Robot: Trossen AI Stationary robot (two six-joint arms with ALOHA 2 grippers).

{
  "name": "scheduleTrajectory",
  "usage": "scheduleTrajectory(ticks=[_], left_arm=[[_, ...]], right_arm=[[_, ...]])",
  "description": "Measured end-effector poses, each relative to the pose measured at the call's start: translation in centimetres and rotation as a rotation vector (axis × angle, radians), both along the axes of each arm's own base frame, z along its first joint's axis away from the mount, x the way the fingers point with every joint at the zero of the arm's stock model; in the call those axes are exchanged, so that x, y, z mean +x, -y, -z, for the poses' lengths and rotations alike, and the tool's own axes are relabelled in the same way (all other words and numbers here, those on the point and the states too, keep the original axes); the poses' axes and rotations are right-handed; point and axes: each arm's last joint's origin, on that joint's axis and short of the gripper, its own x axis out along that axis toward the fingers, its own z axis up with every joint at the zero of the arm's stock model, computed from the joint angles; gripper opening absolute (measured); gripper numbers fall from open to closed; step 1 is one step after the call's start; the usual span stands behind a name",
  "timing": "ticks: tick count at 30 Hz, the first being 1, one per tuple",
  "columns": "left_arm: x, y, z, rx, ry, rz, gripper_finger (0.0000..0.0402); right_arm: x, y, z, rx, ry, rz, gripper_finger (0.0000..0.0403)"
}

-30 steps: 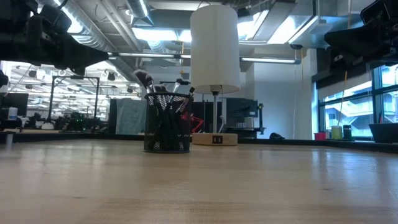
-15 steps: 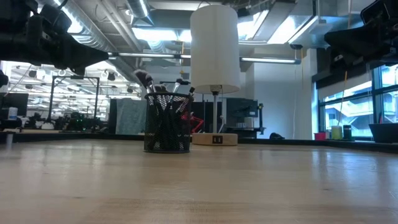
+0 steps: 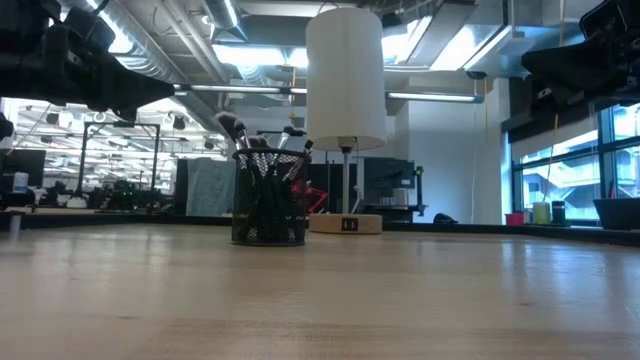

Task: Put items in baskets/containers
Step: Return to Home Position

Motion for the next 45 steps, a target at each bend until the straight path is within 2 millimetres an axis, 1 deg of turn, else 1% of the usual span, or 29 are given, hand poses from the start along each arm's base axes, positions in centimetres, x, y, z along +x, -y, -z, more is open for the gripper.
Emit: scheduleTrajectory(ticks=[10, 18, 45], left_arm=[[0.00, 0.00, 0.00, 0.000, 0.000, 0.000, 0.0007], [0.00, 0.00, 0.00, 0.000, 0.000, 0.000, 0.0012], [0.00, 0.00, 0.00, 0.000, 0.000, 0.000, 0.0009]], right_arm=[[0.00, 0.00, 0.00, -0.001, 0.000, 0.000, 0.0012], [0.00, 0.00, 0.00, 0.000, 0.000, 0.000, 0.0012], [0.00, 0.00, -0.01, 0.000, 0.000, 0.000, 0.0012]])
